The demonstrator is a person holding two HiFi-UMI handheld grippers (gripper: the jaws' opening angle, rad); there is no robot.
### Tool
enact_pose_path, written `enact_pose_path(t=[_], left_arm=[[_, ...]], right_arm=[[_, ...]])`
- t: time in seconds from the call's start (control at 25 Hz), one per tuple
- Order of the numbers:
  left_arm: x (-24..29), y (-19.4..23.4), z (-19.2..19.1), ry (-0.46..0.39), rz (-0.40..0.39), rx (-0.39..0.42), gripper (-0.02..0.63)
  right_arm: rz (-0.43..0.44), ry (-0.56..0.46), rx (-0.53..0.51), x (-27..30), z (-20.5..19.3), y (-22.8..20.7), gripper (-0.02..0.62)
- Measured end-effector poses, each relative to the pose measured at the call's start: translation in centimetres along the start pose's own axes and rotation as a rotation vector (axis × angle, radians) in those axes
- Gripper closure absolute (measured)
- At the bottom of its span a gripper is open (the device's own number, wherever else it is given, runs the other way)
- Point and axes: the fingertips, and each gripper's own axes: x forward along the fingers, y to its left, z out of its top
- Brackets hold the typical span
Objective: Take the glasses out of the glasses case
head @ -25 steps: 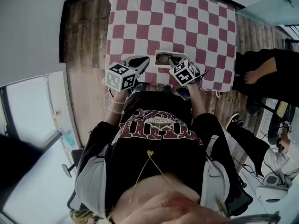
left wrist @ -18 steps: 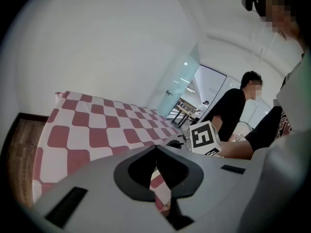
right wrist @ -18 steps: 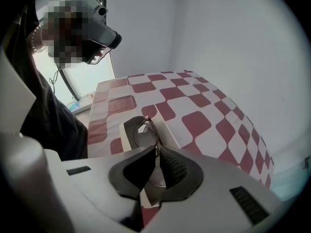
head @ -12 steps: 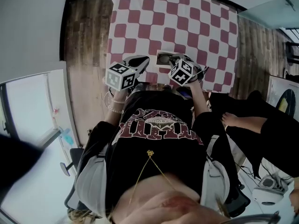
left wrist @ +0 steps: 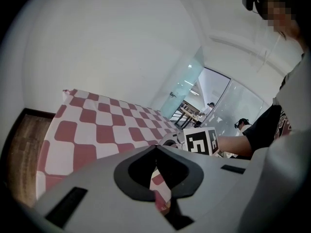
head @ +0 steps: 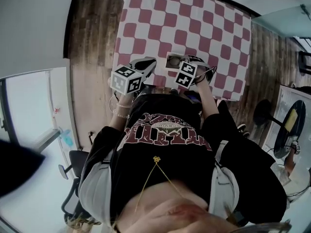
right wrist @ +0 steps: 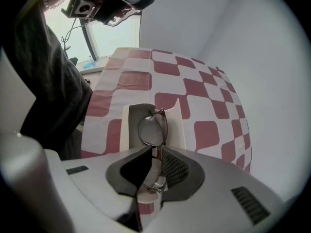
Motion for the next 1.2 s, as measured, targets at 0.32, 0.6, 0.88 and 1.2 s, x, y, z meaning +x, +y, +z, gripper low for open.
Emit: enact_pose_path(t=[0.32, 0.6, 0.88, 1.2], left_arm=[[0.0, -0.1, -0.2, -0.008, -0.004, -0.004, 0.598], [0.8, -0.5, -0.4, 0.010, -0.014, 0.007, 0.598], [1.6, -1.2, -0.7, 0.033, -0.033, 0.013, 0.598], [2.3, -1.7, -1.1, 0.060, -0.051, 0.019, 0.598]], right_arm=[[0.117, 0.071, -0.004, 0.2, 0.2, -0.2, 0.537], [0.106, 0.071, 0.000, 0.3, 0.2, -0.2, 0.537], [0.112, 0.063, -0.005, 0.3, 0.2, -0.3, 0.537], [0.105, 0.052, -0.008, 0.4, 0.3, -0.3, 0.537]])
